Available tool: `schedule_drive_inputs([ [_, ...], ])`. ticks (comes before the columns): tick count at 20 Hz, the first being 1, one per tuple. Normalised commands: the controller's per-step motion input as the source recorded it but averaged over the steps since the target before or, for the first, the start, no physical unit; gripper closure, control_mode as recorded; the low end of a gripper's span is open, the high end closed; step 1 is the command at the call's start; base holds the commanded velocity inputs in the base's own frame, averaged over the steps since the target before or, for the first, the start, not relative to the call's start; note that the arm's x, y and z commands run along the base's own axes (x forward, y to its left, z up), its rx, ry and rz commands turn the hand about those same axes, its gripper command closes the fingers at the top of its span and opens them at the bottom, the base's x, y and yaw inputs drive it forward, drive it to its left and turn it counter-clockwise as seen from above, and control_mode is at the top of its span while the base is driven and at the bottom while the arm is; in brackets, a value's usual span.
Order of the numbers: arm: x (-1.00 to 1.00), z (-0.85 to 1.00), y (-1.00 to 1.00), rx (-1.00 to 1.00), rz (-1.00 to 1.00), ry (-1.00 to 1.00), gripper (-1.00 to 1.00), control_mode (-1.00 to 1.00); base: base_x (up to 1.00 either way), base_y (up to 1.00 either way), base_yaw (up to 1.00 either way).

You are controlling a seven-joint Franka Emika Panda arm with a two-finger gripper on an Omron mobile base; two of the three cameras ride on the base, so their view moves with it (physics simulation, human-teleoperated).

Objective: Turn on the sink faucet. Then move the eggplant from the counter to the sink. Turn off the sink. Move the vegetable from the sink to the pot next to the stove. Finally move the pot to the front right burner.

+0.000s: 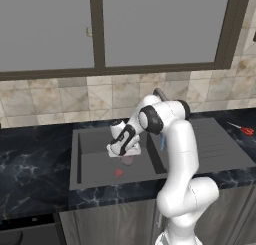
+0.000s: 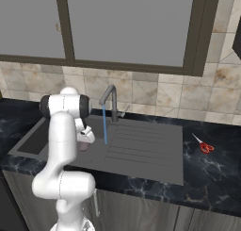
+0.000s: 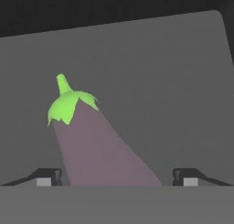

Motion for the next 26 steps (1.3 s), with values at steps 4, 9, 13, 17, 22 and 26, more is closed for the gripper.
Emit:
schedule_drive_inputs([
  [4,0.00,0.65,0.00,0.00,0.00,0.00,-1.00,-1.00,0.00,0.00,0.00],
  [9,-0.10,0.71,-0.05,0.00,0.00,0.00,-1.00,-1.00,0.00,0.00,0.00],
  [13,-0.23,0.62,-0.15,0.01,0.00,0.00,-1.00,-1.00,0.00,0.00,0.00],
  [17,-0.31,0.80,-0.10,0.01,0.00,-0.01,-1.00,-1.00,0.00,0.00,0.00],
  [22,-0.26,0.90,-0.05,0.01,0.01,-0.04,-1.00,-1.00,0.00,0.00,0.00],
  [26,-0.43,0.67,-0.15,0.00,0.01,-0.04,-1.00,-1.00,0.00,0.00,0.00],
])
